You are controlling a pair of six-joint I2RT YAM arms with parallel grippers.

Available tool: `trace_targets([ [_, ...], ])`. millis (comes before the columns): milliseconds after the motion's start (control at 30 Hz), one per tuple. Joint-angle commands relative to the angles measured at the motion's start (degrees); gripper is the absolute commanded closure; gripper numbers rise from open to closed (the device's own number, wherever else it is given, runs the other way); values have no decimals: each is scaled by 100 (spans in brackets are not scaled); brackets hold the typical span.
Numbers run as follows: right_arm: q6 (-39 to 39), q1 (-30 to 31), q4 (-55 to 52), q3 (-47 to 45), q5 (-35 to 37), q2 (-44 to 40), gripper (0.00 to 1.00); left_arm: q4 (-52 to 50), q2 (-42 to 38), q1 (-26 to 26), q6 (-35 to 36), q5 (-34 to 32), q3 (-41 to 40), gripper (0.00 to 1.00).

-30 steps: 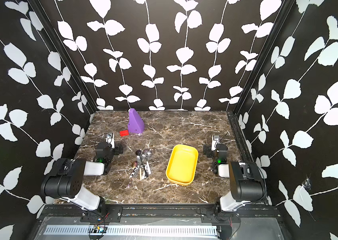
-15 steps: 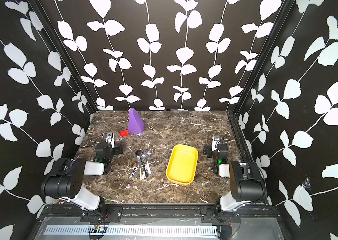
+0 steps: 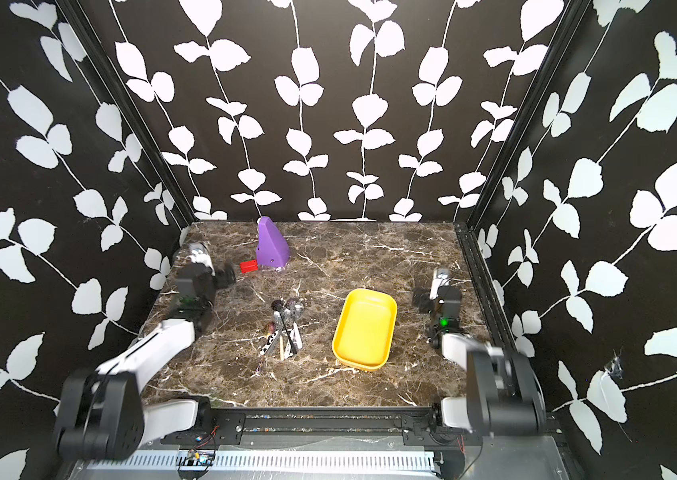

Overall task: Put the spoon into the storage box
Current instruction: Pick up the spoon from the center of the board.

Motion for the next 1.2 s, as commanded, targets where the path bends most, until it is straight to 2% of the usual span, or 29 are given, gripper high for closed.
trace_targets([
  [0,1412,-34,-1441,703,876,-991,1,-1919,-490,-6,-1304,-721,438,1],
  [33,1710,-26,-1862,918,983,-1122,1,-2464,-612,12,-1728,-976,625,1],
  [67,2383,-20,-2319,1097,1443,-1193,1,-2838,-735,63,-1925,-937,716,1],
  [100,3039,-42,-2860,1230,1727,-1233,1,-2965,-832,132,-2005,-716,722,1],
  [133,3326,-114,-3261,1312,1681,-1288,0,-3008,-952,212,-2024,-338,700,1],
  [300,3102,-259,-3572,1585,649,-1322,0,-3786,-1011,271,-1915,2060,1060,2],
  [367,2962,-224,-3970,1985,166,-1177,1,-4303,-837,230,-2033,2880,1241,7],
  [400,2925,-199,-4015,2086,-53,-1085,1,-4544,-763,141,-2029,3072,1300,10],
  [433,2893,-150,-4114,2234,-324,-976,1,-4824,-687,-54,-2016,3071,1358,12],
  [533,2729,110,-4566,2626,-653,-635,3,-5753,-463,-926,-1983,2372,1585,13],
  [633,2560,341,-4938,2922,-687,-375,5,-6310,-127,-1741,-2263,1965,1816,19],
  [767,2601,418,-4867,2928,-701,-220,7,-6890,519,-2680,-2479,1314,2329,24],
  [900,2639,416,-4828,2951,-774,-83,8,-6696,1099,-2953,-2704,1502,2428,37],
  [1000,2606,417,-4837,2936,-794,-20,8,-6499,1554,-3204,-2771,1502,2634,42],
  [1067,2627,413,-4830,2917,-758,14,9,-6441,1868,-3253,-2846,1513,2791,49],
  [1167,2686,416,-4793,2892,-838,74,9,-6279,2177,-3250,-2925,1487,2884,54],
])
